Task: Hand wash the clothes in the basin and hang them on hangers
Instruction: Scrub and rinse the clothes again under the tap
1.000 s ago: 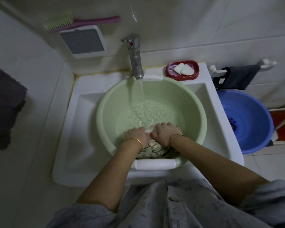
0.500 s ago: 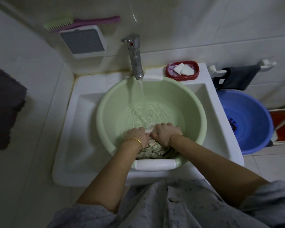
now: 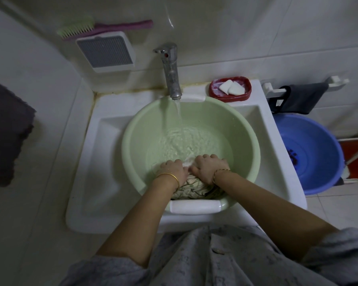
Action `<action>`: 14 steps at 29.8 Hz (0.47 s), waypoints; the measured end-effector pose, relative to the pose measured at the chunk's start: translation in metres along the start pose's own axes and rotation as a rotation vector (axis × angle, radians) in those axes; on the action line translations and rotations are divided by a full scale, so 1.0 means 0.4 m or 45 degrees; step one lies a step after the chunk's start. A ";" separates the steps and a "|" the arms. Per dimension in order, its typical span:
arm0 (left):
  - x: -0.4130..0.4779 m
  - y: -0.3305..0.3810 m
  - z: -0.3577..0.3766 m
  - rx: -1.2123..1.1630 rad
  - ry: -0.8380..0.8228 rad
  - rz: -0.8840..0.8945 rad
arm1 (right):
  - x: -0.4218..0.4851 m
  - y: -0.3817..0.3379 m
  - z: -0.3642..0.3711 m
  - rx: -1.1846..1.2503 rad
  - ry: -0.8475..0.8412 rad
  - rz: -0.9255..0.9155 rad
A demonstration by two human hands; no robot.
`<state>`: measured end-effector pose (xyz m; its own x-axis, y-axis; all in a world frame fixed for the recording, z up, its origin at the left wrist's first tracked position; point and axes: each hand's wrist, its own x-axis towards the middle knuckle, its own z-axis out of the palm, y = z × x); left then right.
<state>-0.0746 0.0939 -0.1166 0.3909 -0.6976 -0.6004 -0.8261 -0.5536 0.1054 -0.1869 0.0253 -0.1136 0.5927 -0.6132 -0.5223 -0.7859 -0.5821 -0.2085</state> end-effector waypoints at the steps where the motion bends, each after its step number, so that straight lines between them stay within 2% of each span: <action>1: 0.000 0.000 0.000 -0.001 0.001 0.000 | -0.001 0.000 -0.001 -0.001 0.001 0.000; 14: 0.004 -0.001 0.003 0.009 0.007 0.003 | -0.002 -0.001 -0.002 0.011 -0.002 -0.003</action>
<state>-0.0744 0.0936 -0.1185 0.3914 -0.7015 -0.5956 -0.8298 -0.5488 0.1011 -0.1869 0.0255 -0.1125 0.5945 -0.6109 -0.5228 -0.7860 -0.5788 -0.2173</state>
